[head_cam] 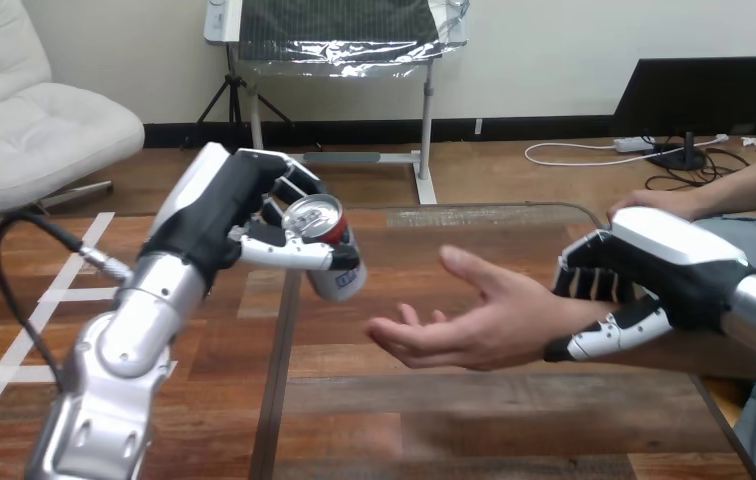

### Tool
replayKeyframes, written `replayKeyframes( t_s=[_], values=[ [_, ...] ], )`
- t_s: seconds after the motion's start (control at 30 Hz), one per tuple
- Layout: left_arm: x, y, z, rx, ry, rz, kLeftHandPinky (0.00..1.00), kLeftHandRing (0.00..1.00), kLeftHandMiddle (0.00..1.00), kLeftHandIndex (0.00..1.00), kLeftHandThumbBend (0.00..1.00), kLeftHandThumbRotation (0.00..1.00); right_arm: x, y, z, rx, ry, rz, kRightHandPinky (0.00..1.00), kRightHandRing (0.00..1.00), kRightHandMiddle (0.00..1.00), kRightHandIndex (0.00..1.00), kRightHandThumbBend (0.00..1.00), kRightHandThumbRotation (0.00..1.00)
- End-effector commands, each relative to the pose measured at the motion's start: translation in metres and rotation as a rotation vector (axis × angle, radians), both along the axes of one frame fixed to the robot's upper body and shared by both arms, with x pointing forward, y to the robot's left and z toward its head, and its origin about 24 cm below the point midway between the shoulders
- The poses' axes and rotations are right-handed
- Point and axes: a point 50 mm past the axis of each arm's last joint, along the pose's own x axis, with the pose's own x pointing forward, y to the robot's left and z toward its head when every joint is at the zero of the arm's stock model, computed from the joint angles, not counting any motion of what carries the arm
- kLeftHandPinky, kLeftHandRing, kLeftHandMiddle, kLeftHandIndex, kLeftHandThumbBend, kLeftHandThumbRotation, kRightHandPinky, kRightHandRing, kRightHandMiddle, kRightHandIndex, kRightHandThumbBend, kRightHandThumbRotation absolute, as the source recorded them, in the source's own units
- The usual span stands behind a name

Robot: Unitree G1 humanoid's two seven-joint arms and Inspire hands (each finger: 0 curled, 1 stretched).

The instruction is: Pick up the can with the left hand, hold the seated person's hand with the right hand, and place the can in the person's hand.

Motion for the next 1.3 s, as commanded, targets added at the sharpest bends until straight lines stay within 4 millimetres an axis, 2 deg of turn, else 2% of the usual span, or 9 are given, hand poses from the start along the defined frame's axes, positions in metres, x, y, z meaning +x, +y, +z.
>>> replayKeyframes(
  t_s=[0.0, 0.57, 1.07, 1.27],
  values=[
    [0.014, -0.012, 0.028, -0.004, -0.119, -0.026, 0.27, 0.36, 0.43, 0.49, 0.63, 0.00, 0.002, 0.010, 0.000, 0.049, -0.003, 0.008, 0.34, 0.41, 0.47, 0.51, 0.74, 0.42],
    [0.024, -0.026, 0.027, -0.038, -0.120, -0.052, 0.28, 0.36, 0.43, 0.49, 0.63, 0.00, 0.003, 0.023, 0.006, 0.062, -0.005, 0.032, 0.35, 0.42, 0.48, 0.51, 0.74, 0.44],
    [0.030, -0.043, 0.025, -0.054, -0.125, -0.070, 0.23, 0.31, 0.39, 0.49, 0.66, 0.00, 0.004, 0.034, 0.009, 0.063, -0.004, 0.043, 0.37, 0.43, 0.49, 0.53, 0.75, 0.44],
    [0.031, -0.051, 0.022, -0.072, -0.115, -0.087, 0.24, 0.32, 0.40, 0.49, 0.66, 0.00, 0.004, 0.038, 0.010, 0.063, 0.003, 0.046, 0.37, 0.43, 0.49, 0.53, 0.76, 0.44]
  ],
)
